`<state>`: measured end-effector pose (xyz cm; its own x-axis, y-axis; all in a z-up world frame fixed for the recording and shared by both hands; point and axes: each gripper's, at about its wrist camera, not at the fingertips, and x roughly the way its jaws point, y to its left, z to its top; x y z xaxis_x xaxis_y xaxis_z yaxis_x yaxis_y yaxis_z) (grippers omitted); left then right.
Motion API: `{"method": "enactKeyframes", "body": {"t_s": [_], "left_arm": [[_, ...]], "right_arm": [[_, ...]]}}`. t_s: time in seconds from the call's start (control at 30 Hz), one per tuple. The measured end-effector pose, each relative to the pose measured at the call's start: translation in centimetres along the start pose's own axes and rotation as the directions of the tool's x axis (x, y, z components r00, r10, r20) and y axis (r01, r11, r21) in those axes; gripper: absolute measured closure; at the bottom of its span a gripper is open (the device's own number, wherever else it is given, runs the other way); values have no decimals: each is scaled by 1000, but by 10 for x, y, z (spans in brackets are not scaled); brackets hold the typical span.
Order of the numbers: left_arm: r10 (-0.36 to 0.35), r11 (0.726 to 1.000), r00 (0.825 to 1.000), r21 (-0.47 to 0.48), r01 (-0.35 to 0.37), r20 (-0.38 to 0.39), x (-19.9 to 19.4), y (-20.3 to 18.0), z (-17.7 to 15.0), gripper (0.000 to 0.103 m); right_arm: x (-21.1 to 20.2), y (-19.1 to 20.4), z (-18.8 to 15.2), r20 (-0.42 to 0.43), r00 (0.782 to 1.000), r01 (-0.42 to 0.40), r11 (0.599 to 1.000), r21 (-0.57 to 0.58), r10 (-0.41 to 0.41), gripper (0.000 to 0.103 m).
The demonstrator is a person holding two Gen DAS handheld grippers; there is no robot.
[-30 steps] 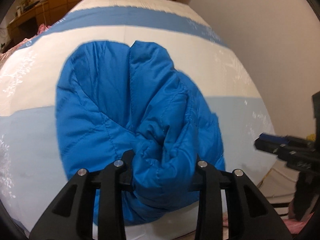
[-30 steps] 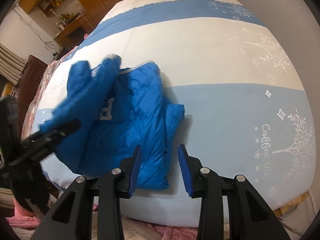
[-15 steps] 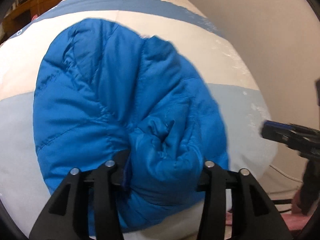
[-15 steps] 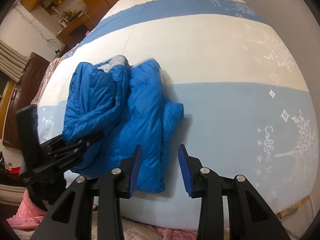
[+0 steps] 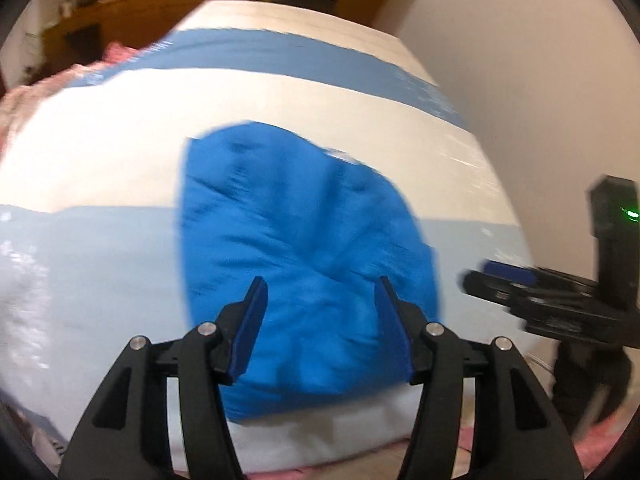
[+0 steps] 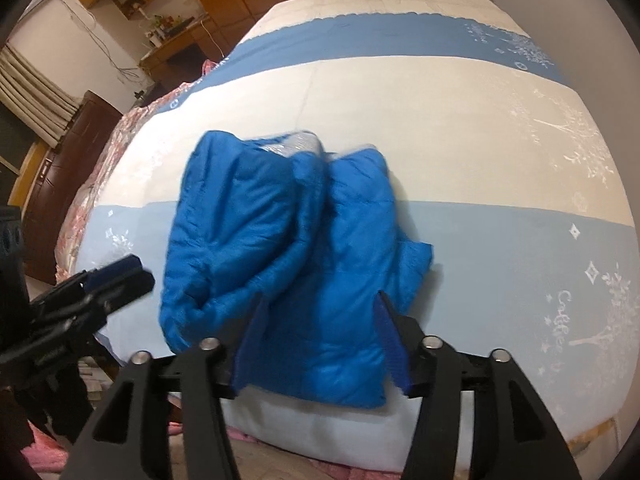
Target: Fold large clothes
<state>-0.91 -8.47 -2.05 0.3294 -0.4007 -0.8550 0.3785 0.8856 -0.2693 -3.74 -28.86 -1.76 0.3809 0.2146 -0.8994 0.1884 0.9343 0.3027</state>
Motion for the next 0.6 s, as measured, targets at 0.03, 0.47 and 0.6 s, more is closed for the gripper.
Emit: {"method": "enactKeyframes", "body": {"t_s": [0.03,0.47,0.6], "left_arm": [[45,999,999,-15,-45,-6,4,9,4,47],[159,986,987,-37,-160,-39,34,57,30,48],[153,988,987,-29,-155,-42,37,56,33,48]], "right_arm": [[2,3,3,-3,1000,-9,1000,6,9,40],[77,27,34,-156,986,-38,996,82,50,26],[90,33,36,-163,987,0,997,78,13,29]]}}
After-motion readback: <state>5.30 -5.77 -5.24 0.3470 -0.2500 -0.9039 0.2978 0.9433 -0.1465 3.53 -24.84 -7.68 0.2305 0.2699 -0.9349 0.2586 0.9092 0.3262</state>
